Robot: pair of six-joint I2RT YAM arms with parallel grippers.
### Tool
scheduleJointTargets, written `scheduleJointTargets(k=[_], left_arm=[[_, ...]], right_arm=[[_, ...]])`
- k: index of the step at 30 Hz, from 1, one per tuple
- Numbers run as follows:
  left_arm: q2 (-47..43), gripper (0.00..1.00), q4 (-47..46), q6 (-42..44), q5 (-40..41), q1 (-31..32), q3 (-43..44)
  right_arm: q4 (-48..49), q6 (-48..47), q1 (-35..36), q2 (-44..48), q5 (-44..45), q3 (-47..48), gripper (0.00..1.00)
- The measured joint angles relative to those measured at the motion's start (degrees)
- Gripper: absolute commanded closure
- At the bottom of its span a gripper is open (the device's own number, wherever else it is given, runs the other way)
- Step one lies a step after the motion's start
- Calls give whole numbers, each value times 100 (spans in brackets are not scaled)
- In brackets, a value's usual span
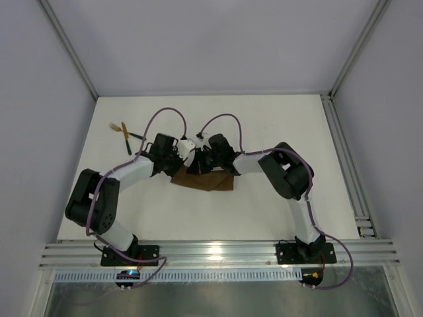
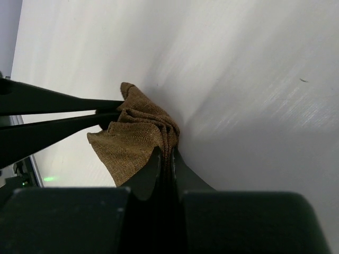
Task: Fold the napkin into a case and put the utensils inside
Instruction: Smooth out the smaller rectangle-folded napkin at the center of the board.
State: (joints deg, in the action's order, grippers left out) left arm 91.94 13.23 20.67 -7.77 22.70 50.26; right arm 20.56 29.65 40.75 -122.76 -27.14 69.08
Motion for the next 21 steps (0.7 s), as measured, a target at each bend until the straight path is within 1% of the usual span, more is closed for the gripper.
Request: scheduleJointTargets(k=[4,7,16,18,19,20,21], left_arm=[[-422,100,-9,-247,-262,-70,-68],[-581,100,-4,-396,-455,-87,-70],[-529,100,33,-527,-876,-133,-70],[-455,100,31,-529,-931,-140,-70],[-420,100,33,-531,-944,-140,-70],[-380,100,33,-533,-964,-140,-70],[-354,100,35,-533,-984,-142,-70]], right_arm=[[-17,7,0,0,24,0,97],[-44,33,0,0,39,4,97],[-306,96,17,2,103,131,96],[-382,129,31,2,138,170,86],[-404,170,37,2,157,184,77],[-411,225,42,2,170,186,64],[-396,299,46,4,162,186,63]])
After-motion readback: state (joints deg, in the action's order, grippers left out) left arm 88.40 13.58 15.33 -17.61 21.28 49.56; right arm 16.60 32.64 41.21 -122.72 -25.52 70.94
